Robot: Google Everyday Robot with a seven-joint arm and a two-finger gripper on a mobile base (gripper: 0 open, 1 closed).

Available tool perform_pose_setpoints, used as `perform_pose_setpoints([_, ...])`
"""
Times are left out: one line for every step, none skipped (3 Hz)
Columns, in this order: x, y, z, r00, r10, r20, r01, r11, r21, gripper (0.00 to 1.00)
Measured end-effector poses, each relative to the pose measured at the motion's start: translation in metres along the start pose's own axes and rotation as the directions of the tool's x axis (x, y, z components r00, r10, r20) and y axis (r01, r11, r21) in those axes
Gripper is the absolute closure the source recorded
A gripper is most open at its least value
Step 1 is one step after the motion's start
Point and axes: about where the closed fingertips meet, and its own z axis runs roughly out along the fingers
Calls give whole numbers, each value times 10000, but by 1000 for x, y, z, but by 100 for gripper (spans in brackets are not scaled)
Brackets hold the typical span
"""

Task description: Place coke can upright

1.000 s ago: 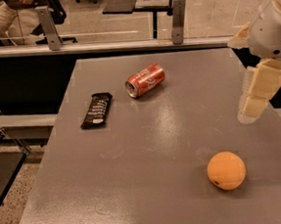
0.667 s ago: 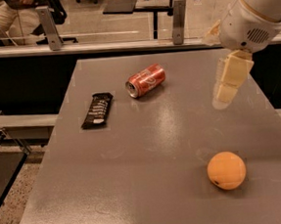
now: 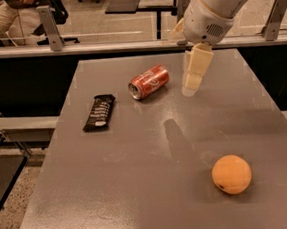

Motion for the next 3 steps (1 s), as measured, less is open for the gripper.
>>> perform_pose_setpoints([-22,-22,37,9953,-966,57,968,9944,-421,0])
perform_pose_setpoints([-29,-35,61,9857,-1680,-89,1671,9838,-643,0])
perform_pose_setpoints([-32,-46,91,9661,-2530,-519,2467,9635,-1040,0])
